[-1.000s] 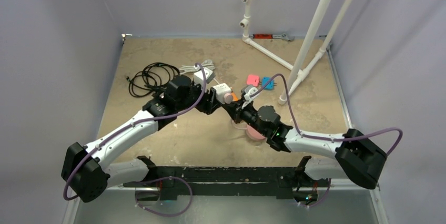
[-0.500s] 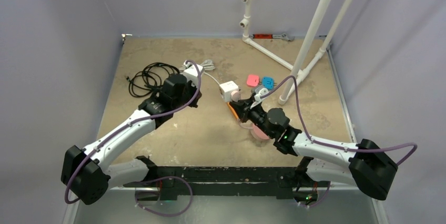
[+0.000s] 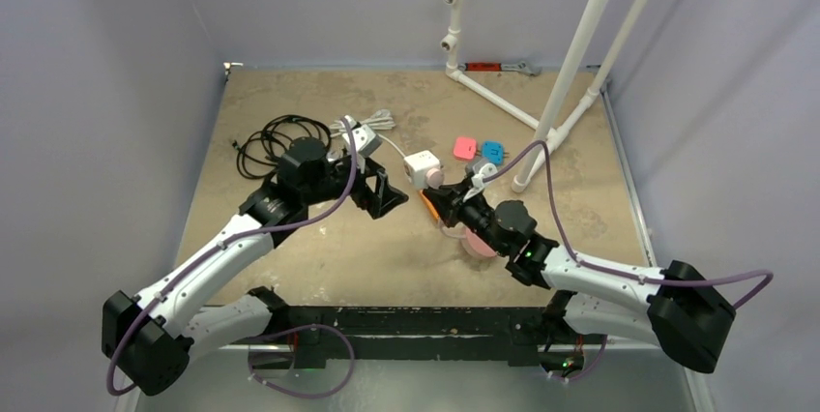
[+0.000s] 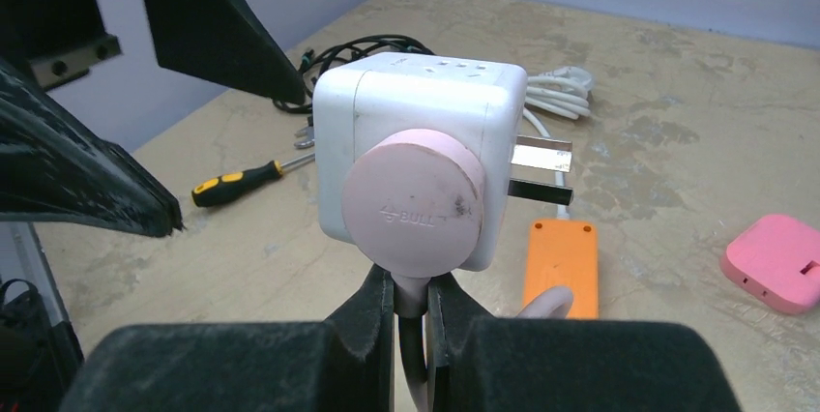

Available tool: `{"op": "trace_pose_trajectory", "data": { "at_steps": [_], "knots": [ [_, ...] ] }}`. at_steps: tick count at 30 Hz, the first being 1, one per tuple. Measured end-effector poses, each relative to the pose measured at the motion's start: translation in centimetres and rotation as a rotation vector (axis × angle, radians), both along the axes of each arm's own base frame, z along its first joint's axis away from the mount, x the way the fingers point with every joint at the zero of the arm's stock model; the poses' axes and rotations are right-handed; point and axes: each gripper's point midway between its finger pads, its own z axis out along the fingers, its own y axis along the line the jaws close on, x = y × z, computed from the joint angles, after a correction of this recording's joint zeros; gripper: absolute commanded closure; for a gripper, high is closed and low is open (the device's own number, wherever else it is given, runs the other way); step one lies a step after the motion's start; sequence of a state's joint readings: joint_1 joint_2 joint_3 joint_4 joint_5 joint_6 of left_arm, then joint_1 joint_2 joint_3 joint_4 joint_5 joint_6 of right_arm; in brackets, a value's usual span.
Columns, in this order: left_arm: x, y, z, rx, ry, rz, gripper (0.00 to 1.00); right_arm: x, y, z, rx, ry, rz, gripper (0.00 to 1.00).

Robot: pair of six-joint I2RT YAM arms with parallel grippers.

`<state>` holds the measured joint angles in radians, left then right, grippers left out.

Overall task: Pull the plug off the socket
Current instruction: Remove the plug from the socket.

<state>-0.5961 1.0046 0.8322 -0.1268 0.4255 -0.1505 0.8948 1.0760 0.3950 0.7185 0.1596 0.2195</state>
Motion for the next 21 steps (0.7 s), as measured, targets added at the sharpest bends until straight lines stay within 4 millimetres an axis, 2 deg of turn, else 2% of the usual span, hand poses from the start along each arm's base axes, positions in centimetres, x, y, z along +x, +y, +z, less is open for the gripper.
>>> {"op": "trace_pose_trajectory", "data": {
  "at_steps": [8,16,21],
  "knots": [
    [-1.0,-1.5,-2.0,-0.02,0.13,-0.112,0.02,-1.1,-0.3,0.9,0.032,-0.025,0.042,1.0],
    [-1.8,-2.5,-2.7,-0.047,0.199,-0.188,0.01,-1.6,0.1,0.9,0.037,-0.03,0.076,1.0],
    [-1.5,-2.5,-3.5,-0.036,0.223,-0.174,0.01,-1.9,0.5,1.0,0.041,-0.04,0.102,1.0]
  ]
}}
